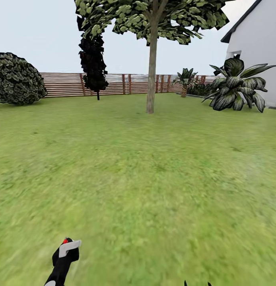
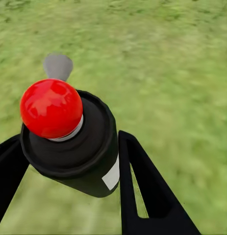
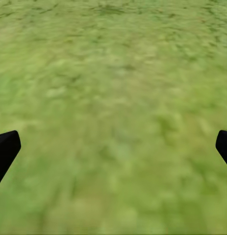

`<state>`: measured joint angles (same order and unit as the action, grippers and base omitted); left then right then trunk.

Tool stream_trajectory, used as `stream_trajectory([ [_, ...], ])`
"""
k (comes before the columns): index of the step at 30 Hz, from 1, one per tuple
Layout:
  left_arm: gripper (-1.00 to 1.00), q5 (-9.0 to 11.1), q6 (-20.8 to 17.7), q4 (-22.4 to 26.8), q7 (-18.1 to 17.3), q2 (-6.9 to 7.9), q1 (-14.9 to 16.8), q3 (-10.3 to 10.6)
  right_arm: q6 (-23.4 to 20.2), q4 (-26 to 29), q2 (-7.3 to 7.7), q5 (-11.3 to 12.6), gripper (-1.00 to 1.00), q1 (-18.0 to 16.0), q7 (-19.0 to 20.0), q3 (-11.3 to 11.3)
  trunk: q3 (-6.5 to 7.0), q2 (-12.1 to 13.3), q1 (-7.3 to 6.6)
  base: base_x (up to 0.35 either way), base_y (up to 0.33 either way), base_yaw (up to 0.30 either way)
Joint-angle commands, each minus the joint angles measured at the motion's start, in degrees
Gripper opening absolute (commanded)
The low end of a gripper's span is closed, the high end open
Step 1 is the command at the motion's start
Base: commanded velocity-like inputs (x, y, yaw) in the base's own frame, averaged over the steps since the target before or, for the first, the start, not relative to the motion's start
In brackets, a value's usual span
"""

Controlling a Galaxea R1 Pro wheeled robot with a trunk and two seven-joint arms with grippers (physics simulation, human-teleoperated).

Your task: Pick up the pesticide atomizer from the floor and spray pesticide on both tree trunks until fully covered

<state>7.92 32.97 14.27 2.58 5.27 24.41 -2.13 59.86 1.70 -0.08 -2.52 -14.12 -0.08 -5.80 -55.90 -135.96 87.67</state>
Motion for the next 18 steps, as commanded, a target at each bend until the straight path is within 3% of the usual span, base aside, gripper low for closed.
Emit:
stream_trajectory([
  [1, -1.00, 0.3, 0.2, 0.0, 0.0, 0.00, 0.0, 0.0, 0.1, 0.0, -0.01, -0.3, 1.00, 0.0, 0.0, -0.4, -0.05, 0.0, 0.02, 0.338, 0.000, 0.000],
  [18, -1.00, 0.3, 0.2, 0.0, 0.0, 0.00, 0.0, 0.0, 0.1, 0.0, -0.01, -0.3, 1.00, 0.0, 0.0, -0.4, -0.05, 0.0, 0.02, 0.338, 0.000, 0.000],
])
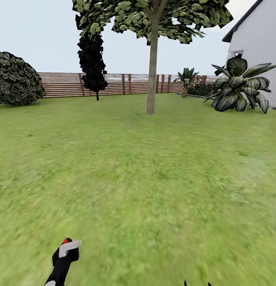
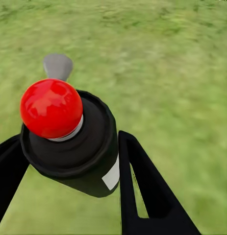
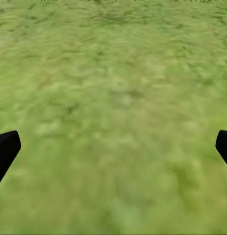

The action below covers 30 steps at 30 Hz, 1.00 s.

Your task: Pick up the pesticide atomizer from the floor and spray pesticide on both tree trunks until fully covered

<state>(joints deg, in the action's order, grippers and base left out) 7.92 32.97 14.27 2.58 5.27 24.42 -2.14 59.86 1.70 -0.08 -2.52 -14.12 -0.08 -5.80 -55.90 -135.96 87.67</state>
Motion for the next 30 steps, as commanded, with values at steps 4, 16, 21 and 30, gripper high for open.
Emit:
stream_trajectory([
  [4, -1.00, 0.3, 0.2, 0.0, 0.0, 0.00, 0.0, 0.0, 0.1, 0.0, -0.01, -0.3, 1.00, 0.0, 0.0, -0.4, -0.05, 0.0, 0.02, 0.338, 0.000, 0.000],
  [16, -1.00, 0.3, 0.2, 0.0, 0.0, 0.00, 0.0, 0.0, 0.1, 0.0, -0.01, -0.3, 1.00, 0.0, 0.0, -0.4, -0.05, 0.0, 0.02, 0.338, 0.000, 0.000],
  [21, -1.00, 0.3, 0.2, 0.0, 0.0, 0.00, 0.0, 0.1, 0.1, 0.0, -0.01, -0.3, 1.00, 0.0, 0.0, -0.4, -0.05, 0.0, 0.02, 0.338, 0.000, 0.000],
  [30, -1.00, 0.3, 0.2, 0.0, 0.0, 0.00, 0.1, 0.0, 0.1, 0.0, -0.01, -0.3, 1.00, 0.0, 0.0, -0.4, -0.05, 0.0, 0.02, 0.338, 0.000, 0.000],
])
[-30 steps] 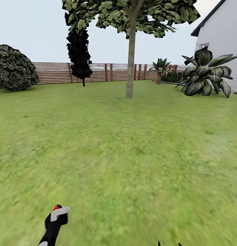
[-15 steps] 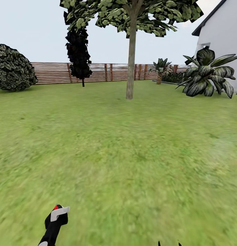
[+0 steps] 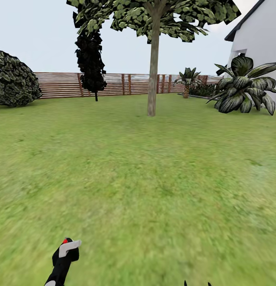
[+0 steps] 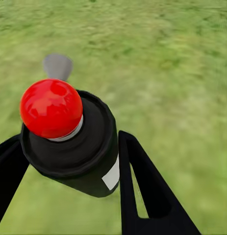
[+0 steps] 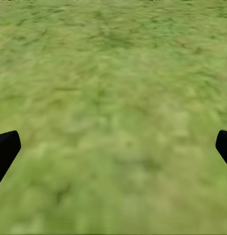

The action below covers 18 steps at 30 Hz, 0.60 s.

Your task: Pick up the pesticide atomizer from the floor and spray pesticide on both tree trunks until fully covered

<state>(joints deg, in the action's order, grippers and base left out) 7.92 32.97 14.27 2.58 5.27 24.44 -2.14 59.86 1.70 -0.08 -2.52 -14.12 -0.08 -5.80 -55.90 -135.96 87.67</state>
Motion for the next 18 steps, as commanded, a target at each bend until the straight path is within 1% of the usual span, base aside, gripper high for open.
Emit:
stream_trajectory([
  [1, -1.00, 0.3, 0.2, 0.0, 0.0, 0.00, 0.0, 0.0, 0.1, 0.0, -0.01, -0.3, 1.00, 0.0, 0.0, -0.4, -0.05, 0.0, 0.02, 0.338, 0.000, 0.000],
  [18, -1.00, 0.3, 0.2, 0.0, 0.0, 0.00, 0.0, 0.1, 0.1, 0.0, -0.01, -0.3, 1.00, 0.0, 0.0, -0.4, -0.05, 0.0, 0.02, 0.338, 0.000, 0.000],
])
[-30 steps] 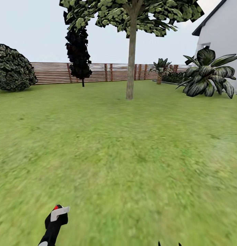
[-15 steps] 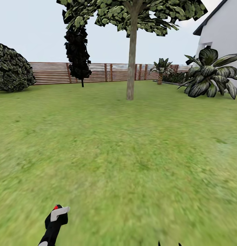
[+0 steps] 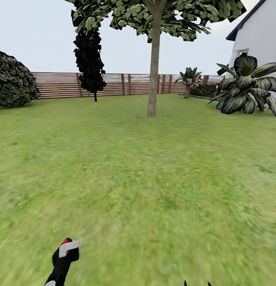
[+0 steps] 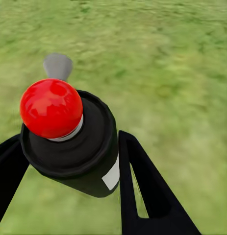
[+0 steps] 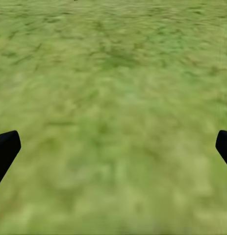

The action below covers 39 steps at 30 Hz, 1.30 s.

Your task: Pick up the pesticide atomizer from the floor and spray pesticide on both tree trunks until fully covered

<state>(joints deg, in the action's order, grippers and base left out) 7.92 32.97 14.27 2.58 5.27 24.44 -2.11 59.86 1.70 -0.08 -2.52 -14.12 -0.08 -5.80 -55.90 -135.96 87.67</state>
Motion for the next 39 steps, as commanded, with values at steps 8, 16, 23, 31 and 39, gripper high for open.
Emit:
stream_trajectory([
  [8, -1.00, 0.2, 0.2, 0.0, 0.0, 0.00, 0.0, 0.0, 0.1, 0.0, -0.01, -0.3, 1.00, 0.0, 0.0, -0.4, -0.05, 0.0, 0.02, 0.338, 0.000, 0.000],
  [16, -1.00, 0.2, 0.2, 0.0, 0.0, 0.00, 0.0, 0.0, 0.1, 0.0, -0.01, -0.3, 1.00, 0.0, 0.0, -0.4, -0.05, 0.0, 0.02, 0.338, 0.000, 0.000],
  [23, -1.00, 0.2, 0.2, 0.0, 0.0, 0.00, 0.0, 0.0, 0.1, 0.0, -0.01, -0.3, 1.00, 0.0, 0.0, -0.4, -0.05, 0.0, 0.02, 0.338, 0.000, 0.000],
  [31, -1.00, 0.2, 0.2, 0.0, 0.0, 0.00, 0.0, 0.0, 0.1, 0.0, -0.01, -0.3, 1.00, 0.0, 0.0, -0.4, -0.05, 0.0, 0.02, 0.338, 0.000, 0.000],
  [39, -1.00, 0.2, 0.2, -0.1, 0.0, 0.00, 0.0, 0.0, 0.1, 0.0, -0.01, -0.3, 1.00, 0.0, 0.0, -0.4, -0.05, 0.0, 0.02, 0.338, 0.000, 0.000],
])
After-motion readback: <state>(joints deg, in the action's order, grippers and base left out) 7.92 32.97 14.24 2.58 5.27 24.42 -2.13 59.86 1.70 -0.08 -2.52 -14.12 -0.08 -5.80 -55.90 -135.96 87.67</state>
